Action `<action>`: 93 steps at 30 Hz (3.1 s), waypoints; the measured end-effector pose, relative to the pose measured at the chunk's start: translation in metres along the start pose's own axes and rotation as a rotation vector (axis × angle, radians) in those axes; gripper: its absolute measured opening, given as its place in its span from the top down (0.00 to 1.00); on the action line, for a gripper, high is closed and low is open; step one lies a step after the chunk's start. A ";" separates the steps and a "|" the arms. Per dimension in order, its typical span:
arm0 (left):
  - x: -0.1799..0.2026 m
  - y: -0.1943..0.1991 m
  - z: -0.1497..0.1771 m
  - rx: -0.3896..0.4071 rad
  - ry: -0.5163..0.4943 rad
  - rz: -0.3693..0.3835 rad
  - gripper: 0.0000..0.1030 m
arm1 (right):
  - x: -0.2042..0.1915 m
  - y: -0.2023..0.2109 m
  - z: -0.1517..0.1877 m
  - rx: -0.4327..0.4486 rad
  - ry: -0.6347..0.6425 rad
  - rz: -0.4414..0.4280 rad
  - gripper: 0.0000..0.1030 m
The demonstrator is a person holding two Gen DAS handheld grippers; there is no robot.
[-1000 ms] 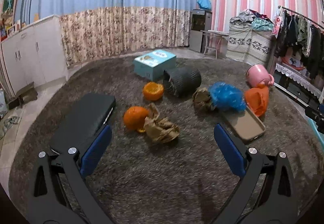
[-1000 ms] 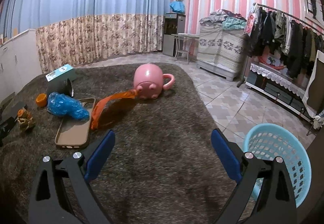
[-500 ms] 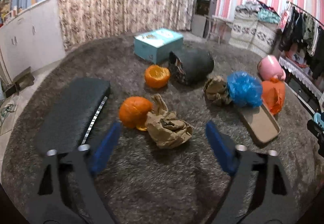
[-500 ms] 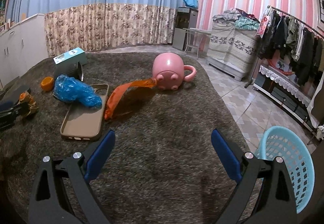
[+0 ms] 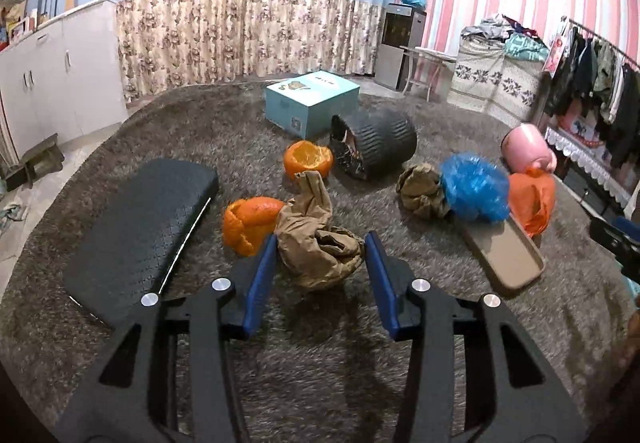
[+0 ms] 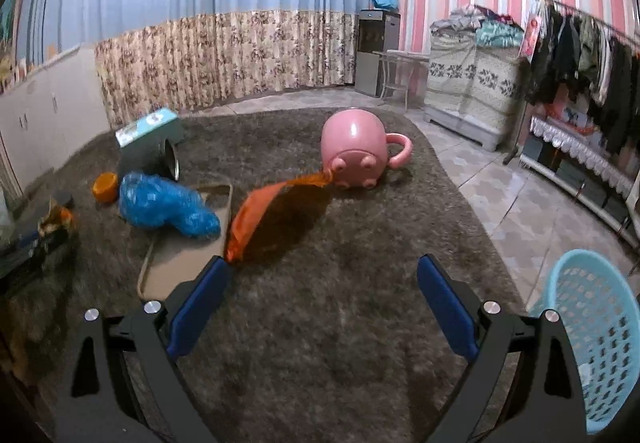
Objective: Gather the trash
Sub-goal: 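Grasp the brown paper bag with the left gripper while the right gripper grasps the orange plastic strip, then carry both items to the blue basket and open both grippers over it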
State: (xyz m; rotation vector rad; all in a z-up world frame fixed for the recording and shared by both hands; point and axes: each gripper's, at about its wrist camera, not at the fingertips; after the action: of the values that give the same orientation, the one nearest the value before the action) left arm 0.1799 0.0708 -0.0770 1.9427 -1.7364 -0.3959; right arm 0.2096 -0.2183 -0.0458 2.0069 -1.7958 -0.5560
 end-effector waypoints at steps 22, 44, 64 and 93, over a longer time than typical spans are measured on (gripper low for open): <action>0.022 0.003 -0.054 0.108 -0.059 0.050 0.57 | -0.017 -0.028 -0.006 -0.031 -0.038 -0.164 0.90; 0.009 0.056 -0.014 0.079 -0.042 0.040 0.59 | 0.052 0.055 0.011 0.046 -0.040 -0.055 0.90; 0.004 0.071 -0.008 0.101 -0.053 0.108 0.59 | 0.064 0.069 0.013 0.073 -0.033 -0.050 0.90; 0.293 0.064 -0.012 0.113 -0.329 0.522 0.59 | 0.245 0.135 0.042 0.077 -0.187 0.447 0.90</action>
State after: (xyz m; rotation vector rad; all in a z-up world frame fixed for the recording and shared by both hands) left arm 0.1750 -0.2197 -0.0001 1.4664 -2.4328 -0.4465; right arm 0.0988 -0.4768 -0.0181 1.5594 -2.3186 -0.5505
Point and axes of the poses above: each gripper's, at about its wrist camera, not at the fingertips, and y roughly against the way its jaws point, x to its right, z to its underside, and after that the axes turned 3 degrees about x, right-handed
